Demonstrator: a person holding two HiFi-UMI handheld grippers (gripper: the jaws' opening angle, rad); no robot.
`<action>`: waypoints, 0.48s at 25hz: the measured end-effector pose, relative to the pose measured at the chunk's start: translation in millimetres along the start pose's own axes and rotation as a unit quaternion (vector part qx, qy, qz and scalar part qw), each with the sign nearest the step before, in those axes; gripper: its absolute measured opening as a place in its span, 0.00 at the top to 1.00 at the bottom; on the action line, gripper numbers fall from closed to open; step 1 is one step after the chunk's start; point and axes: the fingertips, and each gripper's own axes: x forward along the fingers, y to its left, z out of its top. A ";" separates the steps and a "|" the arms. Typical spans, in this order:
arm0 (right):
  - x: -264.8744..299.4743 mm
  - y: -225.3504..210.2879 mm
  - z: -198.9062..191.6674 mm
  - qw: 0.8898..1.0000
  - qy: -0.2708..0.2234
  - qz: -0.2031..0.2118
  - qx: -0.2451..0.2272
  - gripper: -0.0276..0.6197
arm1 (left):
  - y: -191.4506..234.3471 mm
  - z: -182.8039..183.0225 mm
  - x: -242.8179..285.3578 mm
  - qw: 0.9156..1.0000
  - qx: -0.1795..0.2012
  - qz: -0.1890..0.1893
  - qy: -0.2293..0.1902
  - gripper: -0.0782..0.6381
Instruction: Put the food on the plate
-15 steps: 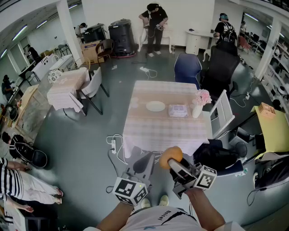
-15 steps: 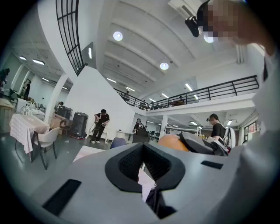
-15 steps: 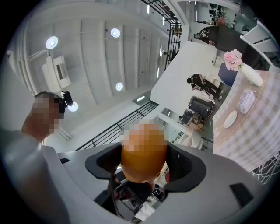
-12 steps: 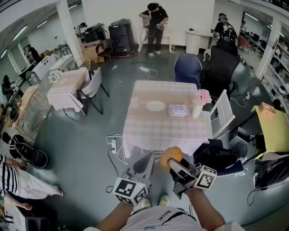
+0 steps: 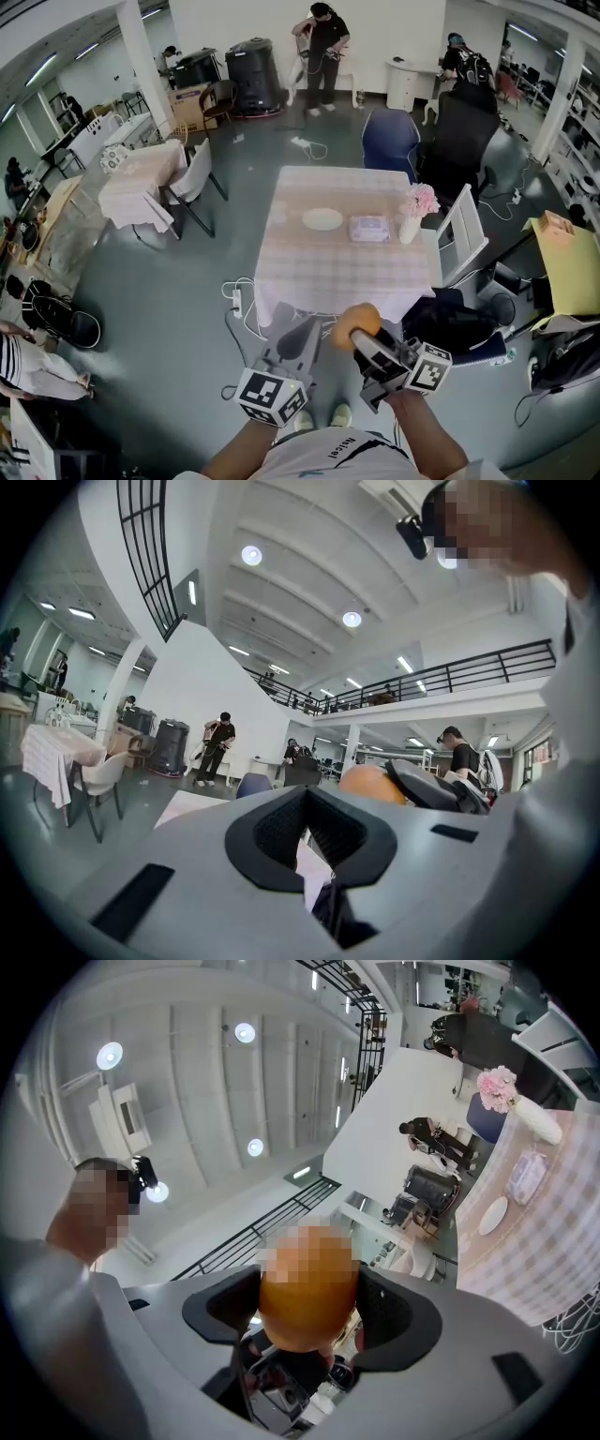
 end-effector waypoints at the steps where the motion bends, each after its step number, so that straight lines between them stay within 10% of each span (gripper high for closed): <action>1: -0.8 0.6 0.6 1.000 -0.001 0.001 0.002 0.47 | 0.5 -0.8 -0.8 1.000 0.000 0.001 0.001 0.88; 12: -17.3 -11.3 31.2 1.000 -0.019 0.001 0.012 0.47 | 7.3 5.2 8.2 1.000 0.011 0.026 -0.006 0.88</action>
